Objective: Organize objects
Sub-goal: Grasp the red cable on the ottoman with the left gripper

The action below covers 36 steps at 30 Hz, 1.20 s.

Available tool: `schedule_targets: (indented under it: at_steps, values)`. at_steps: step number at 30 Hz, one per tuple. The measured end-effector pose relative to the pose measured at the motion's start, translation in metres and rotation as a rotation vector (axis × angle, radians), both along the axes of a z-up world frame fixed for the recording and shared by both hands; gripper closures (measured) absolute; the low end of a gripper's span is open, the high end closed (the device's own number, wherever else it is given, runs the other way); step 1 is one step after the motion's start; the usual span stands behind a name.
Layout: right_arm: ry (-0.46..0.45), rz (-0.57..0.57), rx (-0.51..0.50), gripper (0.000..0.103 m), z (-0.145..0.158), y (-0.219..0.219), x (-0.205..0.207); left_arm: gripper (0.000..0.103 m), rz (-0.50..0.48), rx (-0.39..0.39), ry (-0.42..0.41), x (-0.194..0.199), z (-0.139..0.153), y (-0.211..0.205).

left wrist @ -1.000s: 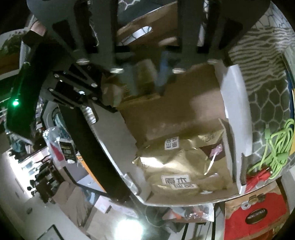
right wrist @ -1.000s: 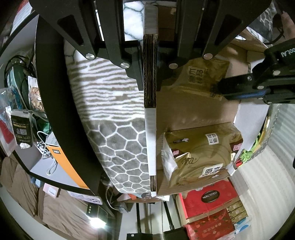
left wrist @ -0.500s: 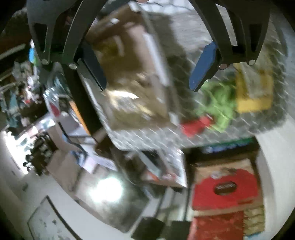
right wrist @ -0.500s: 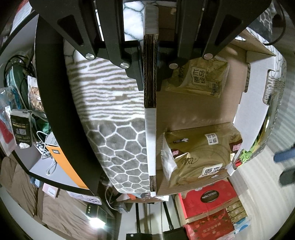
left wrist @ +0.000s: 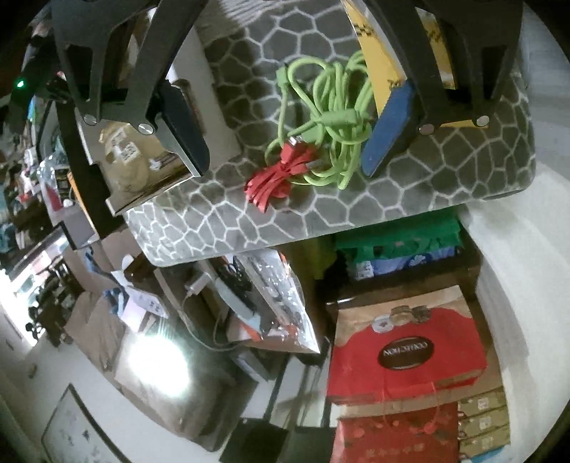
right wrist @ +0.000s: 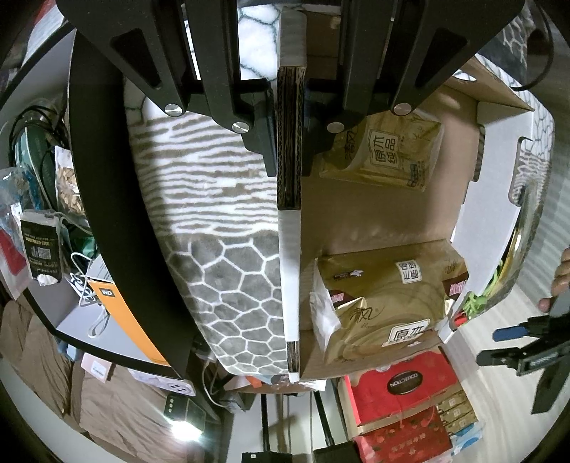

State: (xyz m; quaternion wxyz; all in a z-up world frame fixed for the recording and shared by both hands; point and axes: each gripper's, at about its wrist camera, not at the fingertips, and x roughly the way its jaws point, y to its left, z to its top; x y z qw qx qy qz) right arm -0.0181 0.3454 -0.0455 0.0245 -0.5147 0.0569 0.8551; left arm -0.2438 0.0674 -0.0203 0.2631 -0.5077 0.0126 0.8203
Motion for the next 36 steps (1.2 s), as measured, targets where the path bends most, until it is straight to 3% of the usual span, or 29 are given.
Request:
schedule_targets:
  at_steps: [8,14,18,19,25,33,36]
  values:
    - [-0.007,0.001,0.005,0.093,0.0,-0.001,0.001,0.039,-0.121,-0.122,0.003,0.003,-0.032,0.024]
    - [-0.012,0.0,0.006,0.093,0.0,-0.001,0.0,0.074,-0.139,-0.2,-0.004,0.004,-0.047,0.033]
    - [-0.014,0.001,0.009,0.093,-0.001,-0.002,0.0,0.08,-0.117,-0.139,-0.005,0.001,-0.041,0.023]
    - [-0.014,0.001,0.009,0.093,-0.001,-0.002,0.0,0.088,-0.112,-0.128,0.0,0.003,-0.038,0.021]
    - [-0.013,0.001,0.011,0.093,-0.001,-0.001,-0.001,0.095,-0.103,-0.075,0.035,0.011,-0.018,0.012]
    - [-0.016,0.0,0.005,0.093,-0.002,-0.001,-0.002,0.096,-0.127,-0.038,0.059,0.03,-0.002,0.021]
    - [-0.016,0.001,0.004,0.093,-0.002,-0.001,-0.002,0.098,-0.101,0.012,0.046,0.031,0.003,0.019]
